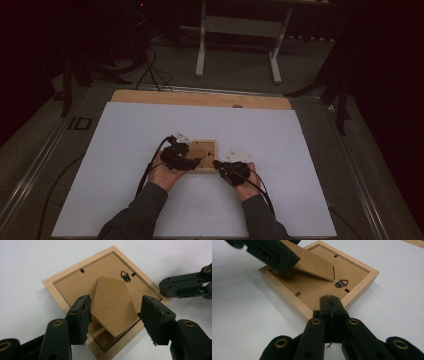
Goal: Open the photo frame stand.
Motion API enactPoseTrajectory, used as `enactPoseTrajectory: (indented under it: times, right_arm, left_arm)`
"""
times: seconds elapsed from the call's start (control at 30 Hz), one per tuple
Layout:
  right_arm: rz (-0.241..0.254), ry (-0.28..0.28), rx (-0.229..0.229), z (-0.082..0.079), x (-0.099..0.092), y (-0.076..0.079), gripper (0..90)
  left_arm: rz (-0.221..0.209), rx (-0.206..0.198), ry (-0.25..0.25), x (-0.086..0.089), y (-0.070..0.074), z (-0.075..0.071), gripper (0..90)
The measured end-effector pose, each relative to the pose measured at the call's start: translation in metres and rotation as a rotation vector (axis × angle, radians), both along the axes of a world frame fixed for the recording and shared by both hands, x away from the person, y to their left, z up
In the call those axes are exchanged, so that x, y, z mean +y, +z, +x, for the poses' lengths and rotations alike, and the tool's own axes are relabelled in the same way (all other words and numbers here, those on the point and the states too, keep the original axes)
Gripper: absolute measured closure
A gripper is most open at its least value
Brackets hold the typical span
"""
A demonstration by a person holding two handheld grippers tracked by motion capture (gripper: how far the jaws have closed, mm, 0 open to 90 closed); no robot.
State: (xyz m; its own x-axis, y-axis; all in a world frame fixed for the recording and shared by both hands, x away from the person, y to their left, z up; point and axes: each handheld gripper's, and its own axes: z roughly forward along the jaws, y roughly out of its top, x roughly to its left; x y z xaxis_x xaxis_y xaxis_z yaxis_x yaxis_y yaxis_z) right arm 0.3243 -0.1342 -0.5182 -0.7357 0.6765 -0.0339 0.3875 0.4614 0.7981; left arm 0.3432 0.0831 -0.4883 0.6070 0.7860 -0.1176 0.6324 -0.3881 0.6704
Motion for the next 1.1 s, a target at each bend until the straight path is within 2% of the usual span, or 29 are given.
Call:
enactPoseTrajectory:
  times: [0.17,0.33,0.4,0.6,0.67,0.77,0.83,1.1]
  right_arm:
    - [-0.001,-0.001,0.000,0.000,0.000,0.000,89.9]
    - [0.001,0.000,0.000,0.000,0.000,0.000,89.9]
    - [0.001,0.000,0.000,0.000,0.000,0.000,89.8]
    - [0.001,0.001,-0.003,0.000,0.000,0.000,89.8]
    - [0.000,0.000,-0.003,0.000,0.000,0.000,89.8]
    - [0.002,0.000,0.000,0.000,0.000,0.000,89.8]
    - [0.001,0.000,-0.001,0.000,0.000,0.000,89.8]
    - [0.000,0.001,-0.002,0.000,0.000,0.000,89.8]
  left_arm:
    - [-0.013,0.045,-0.008,0.000,-0.004,0.002,41.6]
    - [-0.035,0.056,0.006,0.001,-0.003,0.004,45.2]
    - [-0.061,0.062,0.016,0.003,-0.001,0.005,46.7]
    - [-0.071,0.066,0.026,0.002,0.003,0.008,48.4]
    - [-0.086,0.077,0.034,0.001,0.004,0.010,48.4]
    - [-0.087,0.087,0.034,0.001,0.004,0.011,48.3]
    - [-0.083,0.107,0.033,0.001,0.002,0.014,49.0]
    - [-0.098,0.131,0.046,0.000,0.003,0.017,50.6]
